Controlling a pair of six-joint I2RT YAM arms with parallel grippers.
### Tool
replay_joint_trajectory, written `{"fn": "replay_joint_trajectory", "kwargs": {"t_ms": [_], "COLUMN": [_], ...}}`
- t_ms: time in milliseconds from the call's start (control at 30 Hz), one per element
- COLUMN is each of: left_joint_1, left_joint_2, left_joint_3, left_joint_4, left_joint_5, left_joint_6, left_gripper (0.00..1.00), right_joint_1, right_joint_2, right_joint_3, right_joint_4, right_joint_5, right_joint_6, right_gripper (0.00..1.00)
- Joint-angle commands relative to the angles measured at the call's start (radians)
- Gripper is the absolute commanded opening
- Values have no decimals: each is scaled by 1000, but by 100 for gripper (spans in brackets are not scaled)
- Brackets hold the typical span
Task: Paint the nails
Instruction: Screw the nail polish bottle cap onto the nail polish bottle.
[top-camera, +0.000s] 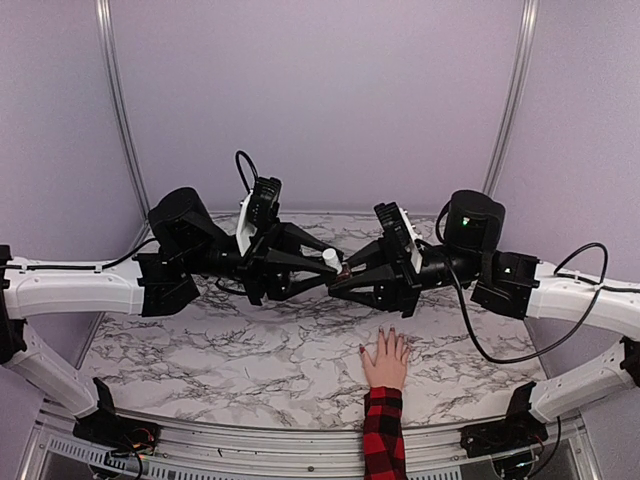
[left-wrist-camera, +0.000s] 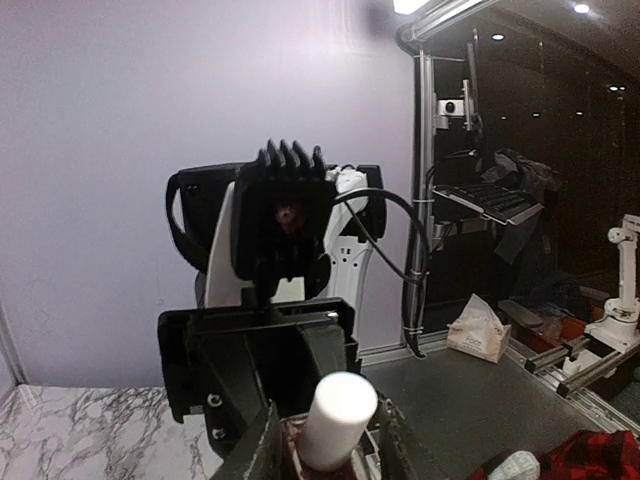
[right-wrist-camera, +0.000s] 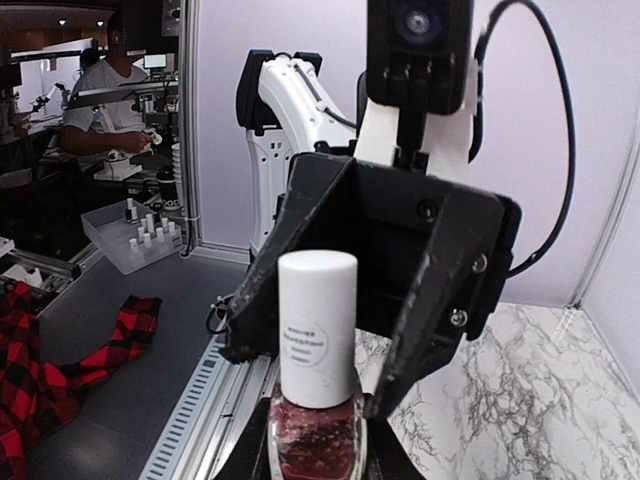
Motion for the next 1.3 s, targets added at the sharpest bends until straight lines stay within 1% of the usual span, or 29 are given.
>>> {"fn": "replay_joint_trajectory", "kwargs": {"t_ms": [0,100,200,300,367,600,733,1000,1133,1267], "left_joint_1": [13,13,13,12,11,2,-16,-28,-28,-29], "left_joint_2": [-97,-156,-178,-179,-172,-120,-70,45,101,124], "left_joint_3": [-58,-93,-109,-115,-112,-82,-40,62,103,113], "left_joint_4": [-80,-80,-80,-79,-72,-63,-61,-60,-61,-60], "left_joint_5": [-200,-375,-515,-569,-598,-738,-778,-840,-878,-894], "left_joint_6": [-32,-16,-26,-38,-72,-124,-141,-223,-260,-288], "left_gripper": [39,49,51,54,55,55,53,49,42,35], "right_joint_1": [-1,-2,-3,-2,-2,10,32,82,109,126], "right_joint_2": [-29,-31,-18,-4,3,29,48,74,83,81], "right_joint_3": [75,69,70,72,77,85,93,99,102,102], "right_joint_4": [54,41,24,15,10,7,-4,5,6,4], "right_joint_5": [158,296,437,572,639,797,904,997,1049,1101], "right_joint_6": [-68,-71,-71,-72,-74,-75,-90,-132,-154,-170], "right_gripper": [0,0,0,0,0,0,0,0,0,0]}}
